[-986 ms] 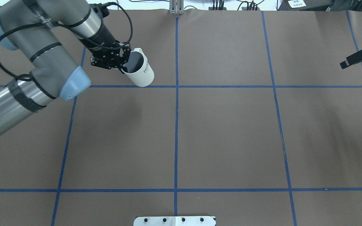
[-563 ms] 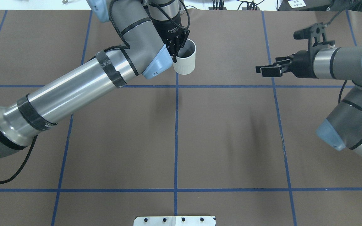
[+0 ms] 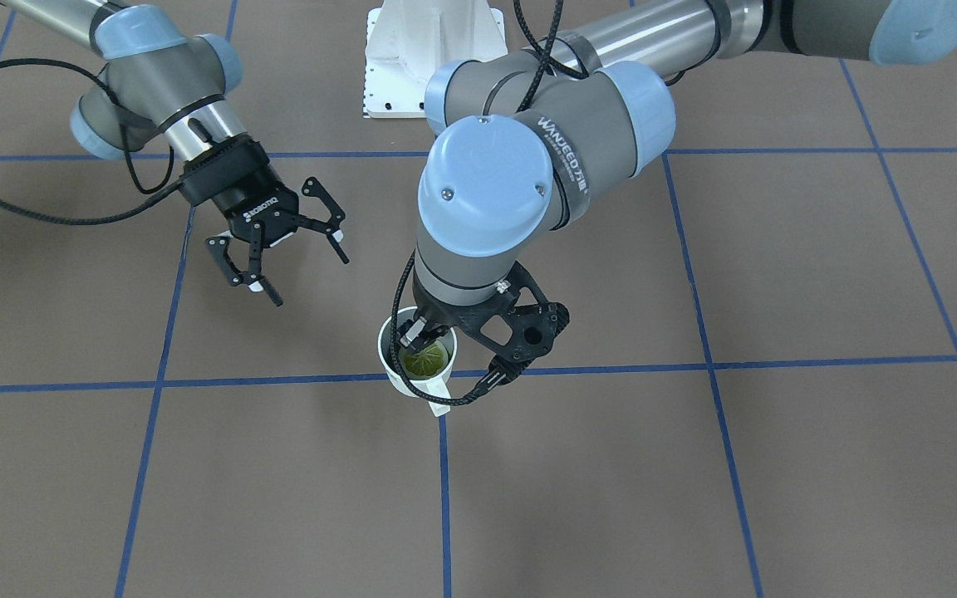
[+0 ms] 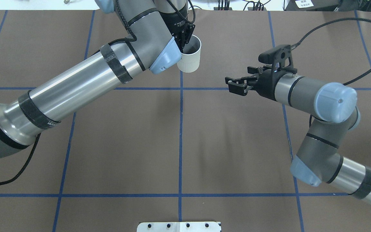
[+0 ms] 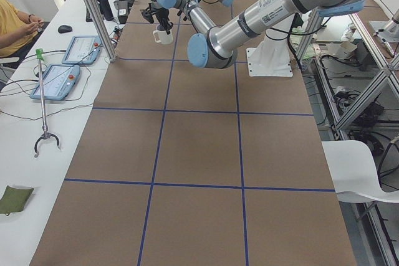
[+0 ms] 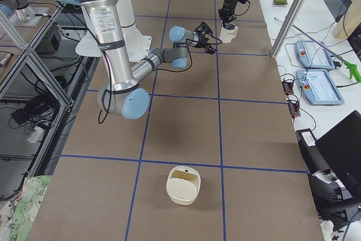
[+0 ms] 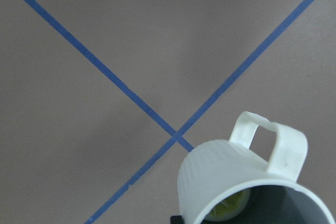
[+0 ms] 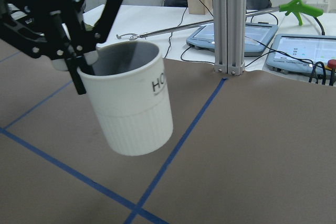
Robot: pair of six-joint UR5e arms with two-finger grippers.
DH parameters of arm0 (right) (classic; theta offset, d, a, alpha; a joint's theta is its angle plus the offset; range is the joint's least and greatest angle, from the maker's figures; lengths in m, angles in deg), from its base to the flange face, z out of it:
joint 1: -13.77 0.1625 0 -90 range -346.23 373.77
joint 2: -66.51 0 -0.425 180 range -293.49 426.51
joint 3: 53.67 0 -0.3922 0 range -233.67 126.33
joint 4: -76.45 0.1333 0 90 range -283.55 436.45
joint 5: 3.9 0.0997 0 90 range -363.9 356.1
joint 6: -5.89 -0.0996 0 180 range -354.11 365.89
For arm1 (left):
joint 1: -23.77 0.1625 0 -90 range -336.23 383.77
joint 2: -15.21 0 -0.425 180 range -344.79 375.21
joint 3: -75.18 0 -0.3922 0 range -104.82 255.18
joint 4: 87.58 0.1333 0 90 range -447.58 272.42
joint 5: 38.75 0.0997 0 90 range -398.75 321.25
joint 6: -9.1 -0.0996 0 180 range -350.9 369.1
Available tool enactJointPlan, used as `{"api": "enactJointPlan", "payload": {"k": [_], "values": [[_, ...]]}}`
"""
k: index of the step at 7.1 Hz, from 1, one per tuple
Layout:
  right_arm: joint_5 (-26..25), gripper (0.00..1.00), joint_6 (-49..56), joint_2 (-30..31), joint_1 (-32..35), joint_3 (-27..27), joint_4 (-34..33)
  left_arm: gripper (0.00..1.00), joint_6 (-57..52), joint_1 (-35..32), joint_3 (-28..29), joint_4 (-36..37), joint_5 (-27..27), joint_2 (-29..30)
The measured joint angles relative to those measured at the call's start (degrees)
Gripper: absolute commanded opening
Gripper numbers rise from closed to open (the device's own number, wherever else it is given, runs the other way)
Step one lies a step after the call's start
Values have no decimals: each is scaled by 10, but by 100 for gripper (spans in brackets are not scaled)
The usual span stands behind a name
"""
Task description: Left arm hands cup to right arm to dump lemon
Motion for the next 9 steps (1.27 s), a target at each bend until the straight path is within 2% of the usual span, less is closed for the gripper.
{"api": "enactJointPlan", "payload": {"k": [1,2,6,9], "values": [[-59,90,0,-9,-34,-1,0,0,0,-3,-1,3,0,0],[-94,91,0,-18,-55,-2,0,0,0,-6,-9,16,-1,1],[-174,96,1,-59,-71,-29,1,0,2,-1,-66,62,-6,-4],[-226,97,0,-74,-73,-33,0,0,13,14,-79,64,-6,-6]]}}
